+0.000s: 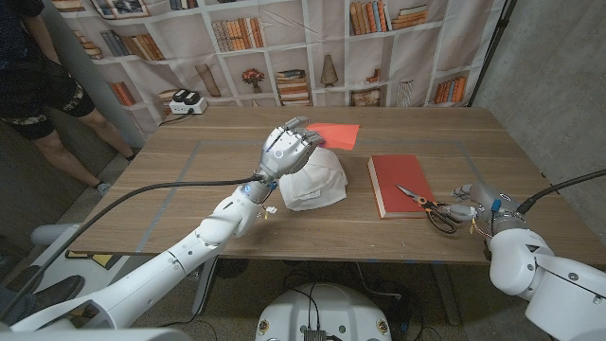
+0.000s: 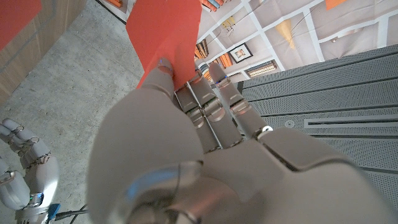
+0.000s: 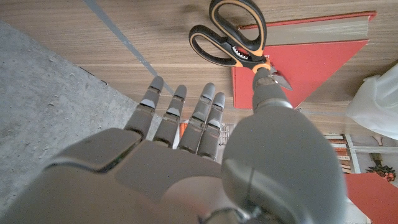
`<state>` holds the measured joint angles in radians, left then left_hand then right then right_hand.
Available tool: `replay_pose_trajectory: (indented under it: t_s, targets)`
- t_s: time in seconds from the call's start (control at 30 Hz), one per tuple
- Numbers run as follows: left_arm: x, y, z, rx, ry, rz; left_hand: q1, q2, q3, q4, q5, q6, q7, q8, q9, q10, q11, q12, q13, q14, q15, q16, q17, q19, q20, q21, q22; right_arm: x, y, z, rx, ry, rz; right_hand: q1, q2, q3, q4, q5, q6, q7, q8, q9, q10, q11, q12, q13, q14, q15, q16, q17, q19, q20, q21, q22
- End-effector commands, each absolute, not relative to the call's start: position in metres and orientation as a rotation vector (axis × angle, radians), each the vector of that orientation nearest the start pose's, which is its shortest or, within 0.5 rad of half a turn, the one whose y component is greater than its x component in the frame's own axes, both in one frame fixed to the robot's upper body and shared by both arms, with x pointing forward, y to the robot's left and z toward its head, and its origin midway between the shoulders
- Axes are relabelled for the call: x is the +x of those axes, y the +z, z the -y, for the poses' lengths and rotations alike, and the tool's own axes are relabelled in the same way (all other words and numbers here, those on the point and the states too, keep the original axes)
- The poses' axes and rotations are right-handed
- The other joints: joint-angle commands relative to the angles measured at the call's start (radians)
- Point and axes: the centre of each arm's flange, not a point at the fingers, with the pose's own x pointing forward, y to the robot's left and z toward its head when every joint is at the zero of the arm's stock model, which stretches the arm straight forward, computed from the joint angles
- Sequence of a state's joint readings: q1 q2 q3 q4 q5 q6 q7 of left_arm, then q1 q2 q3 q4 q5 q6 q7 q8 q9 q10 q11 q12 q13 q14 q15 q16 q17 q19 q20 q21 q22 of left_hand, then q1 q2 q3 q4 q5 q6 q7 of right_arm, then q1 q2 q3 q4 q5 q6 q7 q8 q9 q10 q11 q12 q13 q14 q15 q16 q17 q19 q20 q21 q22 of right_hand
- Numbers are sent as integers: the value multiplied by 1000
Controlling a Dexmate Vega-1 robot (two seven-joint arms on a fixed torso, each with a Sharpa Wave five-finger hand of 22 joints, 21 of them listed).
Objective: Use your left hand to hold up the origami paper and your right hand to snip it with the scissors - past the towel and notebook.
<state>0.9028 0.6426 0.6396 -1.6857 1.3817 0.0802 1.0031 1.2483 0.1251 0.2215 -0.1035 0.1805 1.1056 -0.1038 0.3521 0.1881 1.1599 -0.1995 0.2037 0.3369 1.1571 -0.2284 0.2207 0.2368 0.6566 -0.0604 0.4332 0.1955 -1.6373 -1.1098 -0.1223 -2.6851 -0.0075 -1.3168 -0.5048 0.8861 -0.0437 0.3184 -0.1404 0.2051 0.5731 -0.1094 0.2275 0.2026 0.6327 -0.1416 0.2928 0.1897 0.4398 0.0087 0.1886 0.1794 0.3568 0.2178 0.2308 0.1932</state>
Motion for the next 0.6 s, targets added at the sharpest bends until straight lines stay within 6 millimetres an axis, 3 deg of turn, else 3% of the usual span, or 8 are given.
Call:
replay_pose_trajectory:
  t_s: [0.03,0.6]
  targets:
    - [500,-26,-141,1502,633,1719,0,0,8,2,1,-3,-2,4,2,2,-5,3,4,-7,0,0,4,-3,-121,1,0,385,-98,310,-1208,-421,-45,-9,-1,0,5,-2,6,-8,-1,1,1,-5,0,1,6,-5,2,2,2,0,-4,4]
    - [499,-25,-140,1507,629,1722,-3,-2,12,3,0,-5,-4,5,2,4,-5,4,6,-8,0,1,3,-5,-121,2,-1,393,-106,311,-1234,-432,-73,-17,-1,-3,9,-2,13,-12,-1,1,13,-11,1,1,4,-12,0,2,0,-1,-7,4]
